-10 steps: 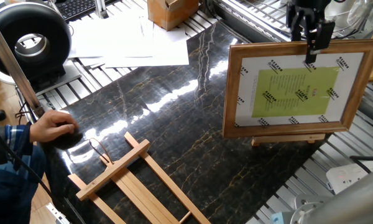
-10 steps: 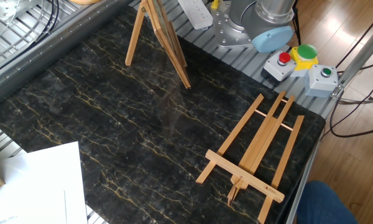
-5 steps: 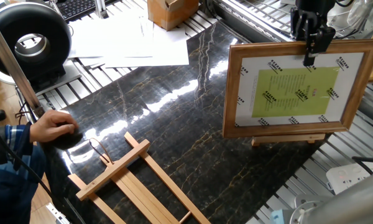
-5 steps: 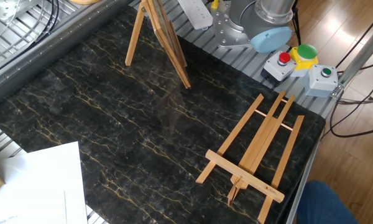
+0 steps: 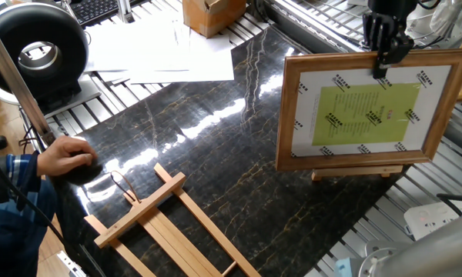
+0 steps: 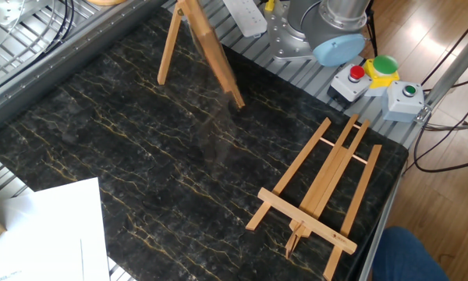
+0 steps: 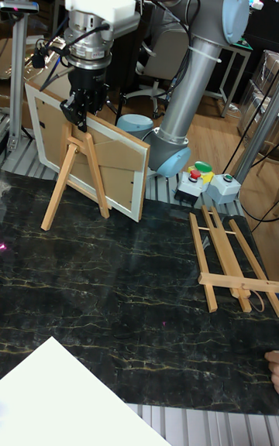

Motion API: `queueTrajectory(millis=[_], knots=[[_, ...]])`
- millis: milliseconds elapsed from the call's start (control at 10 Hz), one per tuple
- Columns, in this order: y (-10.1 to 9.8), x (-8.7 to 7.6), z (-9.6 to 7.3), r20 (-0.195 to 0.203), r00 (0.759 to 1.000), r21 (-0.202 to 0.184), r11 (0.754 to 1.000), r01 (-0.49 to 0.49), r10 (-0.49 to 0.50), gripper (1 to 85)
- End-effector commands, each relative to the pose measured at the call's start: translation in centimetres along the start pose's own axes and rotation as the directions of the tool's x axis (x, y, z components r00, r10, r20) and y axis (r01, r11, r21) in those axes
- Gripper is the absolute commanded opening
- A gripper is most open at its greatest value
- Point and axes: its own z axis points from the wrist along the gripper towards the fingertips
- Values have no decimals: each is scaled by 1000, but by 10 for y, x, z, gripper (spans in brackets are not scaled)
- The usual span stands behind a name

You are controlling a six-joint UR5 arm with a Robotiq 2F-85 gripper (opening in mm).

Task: Take the photo frame down from the bracket

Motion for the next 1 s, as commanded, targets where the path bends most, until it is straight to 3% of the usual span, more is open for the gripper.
queueTrajectory(millis=[0, 300, 600, 700, 900], knots=[[-3, -6, -1, 24, 999, 13, 999, -43, 43, 10], [16, -8, -8, 21, 994, -58, 992, -108, 110, 10], [32, -7, -20, -3, 987, -100, 982, -157, 158, 10], [40, -10, -25, -7, 983, -122, 975, -184, 185, 10], [53, -31, -34, 0, 968, -145, 957, -250, 253, 10]])
